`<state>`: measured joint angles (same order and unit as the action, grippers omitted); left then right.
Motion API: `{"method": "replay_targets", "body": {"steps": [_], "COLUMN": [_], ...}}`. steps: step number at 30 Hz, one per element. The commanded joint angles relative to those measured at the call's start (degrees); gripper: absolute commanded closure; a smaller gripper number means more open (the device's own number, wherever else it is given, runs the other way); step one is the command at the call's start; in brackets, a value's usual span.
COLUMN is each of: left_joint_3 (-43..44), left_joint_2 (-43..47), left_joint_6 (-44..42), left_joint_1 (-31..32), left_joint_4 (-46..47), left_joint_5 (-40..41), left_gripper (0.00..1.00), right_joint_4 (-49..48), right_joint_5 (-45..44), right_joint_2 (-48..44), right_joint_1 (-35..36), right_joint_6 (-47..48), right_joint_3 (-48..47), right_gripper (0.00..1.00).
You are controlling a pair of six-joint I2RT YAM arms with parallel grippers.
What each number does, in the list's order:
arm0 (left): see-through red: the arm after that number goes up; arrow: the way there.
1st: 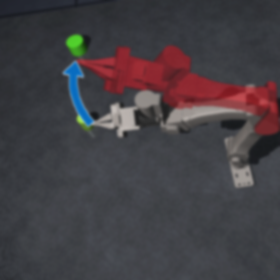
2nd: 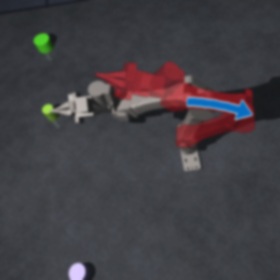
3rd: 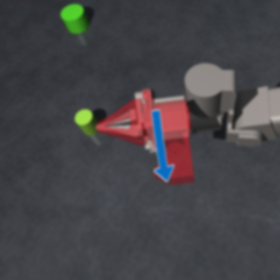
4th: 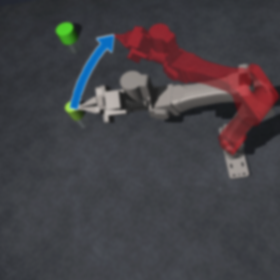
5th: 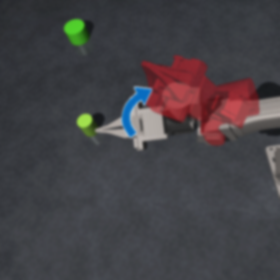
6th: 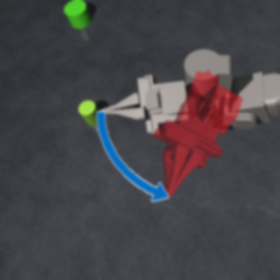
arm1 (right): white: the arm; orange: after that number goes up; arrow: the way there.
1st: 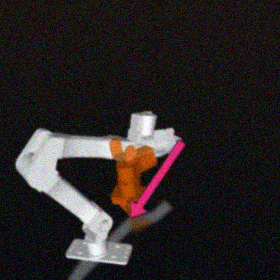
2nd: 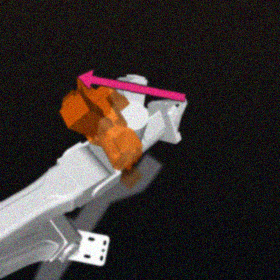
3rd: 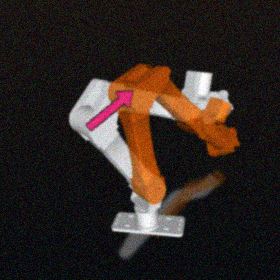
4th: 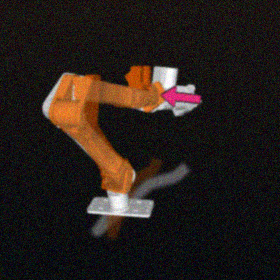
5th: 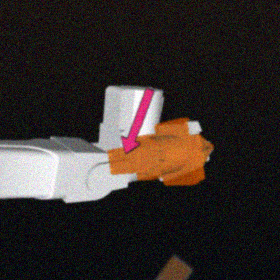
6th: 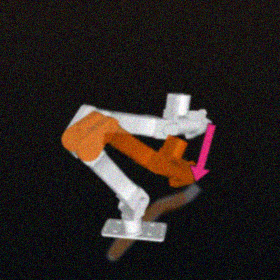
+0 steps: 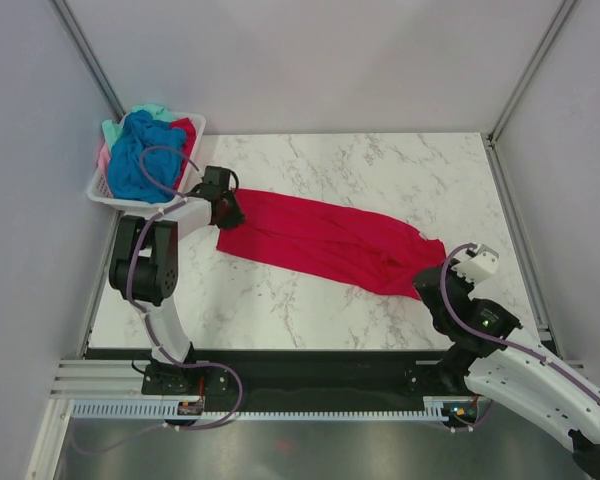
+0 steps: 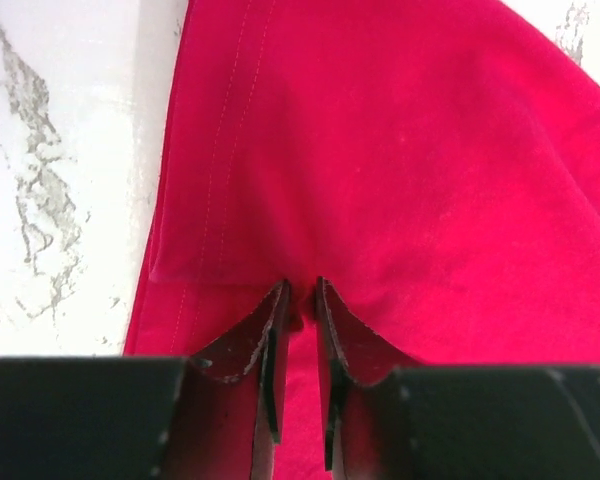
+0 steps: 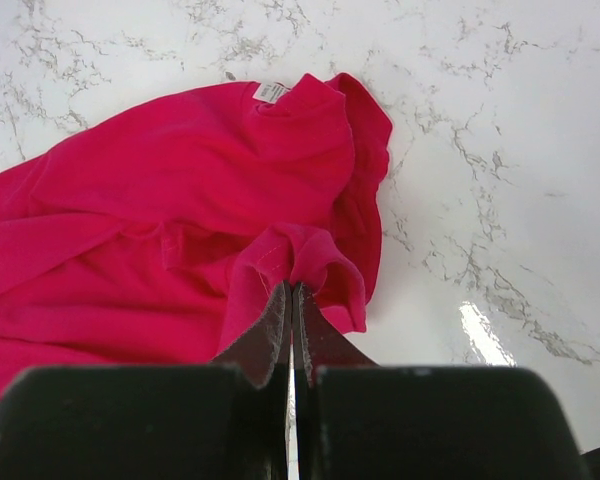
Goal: Fold and stack the t-shirts
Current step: Flatten the tshirt out
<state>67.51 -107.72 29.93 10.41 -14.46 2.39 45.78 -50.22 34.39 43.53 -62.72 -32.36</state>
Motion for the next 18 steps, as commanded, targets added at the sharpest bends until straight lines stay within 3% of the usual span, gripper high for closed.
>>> {"method": "replay_targets", "body": {"steps": [1, 6, 11, 16, 17, 18], "left_joint_3": [-0.62, -2.55, -5.18, -7.47, -8.43, -8.79], "left_joint_2": [5.41, 9.54, 12.18, 19.73, 21.14, 22.19], "left_joint_6": [-1.02, -1.98, -1.98, -2.95, -3.39, -3.83], "left_joint_1": [0.57, 1.54, 2.42, 2.77, 2.77, 2.77], "left_joint_4": [0.14, -1.1, -1.45, -2.5, -2.68, -3.2], "left_joint_5": [-0.37, 1.12, -0.55, -2.04, -2.13, -2.04], "left_gripper": [0.77, 0.82, 0.98, 0.97, 0.95, 0.85], "right_joint_4": [-1.13, -1.13, -0.69, 0.62, 0.71, 0.8], "right_joint_5": [0.03, 0.47, 1.35, 2.75, 3.02, 3.45], "right_joint_2": [-0.29, -0.82, -0.91, -1.43, -1.78, -2.05], "right_joint_1": [-0.2, -0.11, -0.11, -0.11, -0.2, -0.11], "right_joint_6": [0.4, 0.4, 0.4, 1.37, 1.54, 1.72], "right_joint_3": [0.19, 0.28, 0.1, -2.27, -2.62, -3.06], "right_gripper": [1.0, 1.0, 1.0, 1.0, 1.0, 1.0]}}
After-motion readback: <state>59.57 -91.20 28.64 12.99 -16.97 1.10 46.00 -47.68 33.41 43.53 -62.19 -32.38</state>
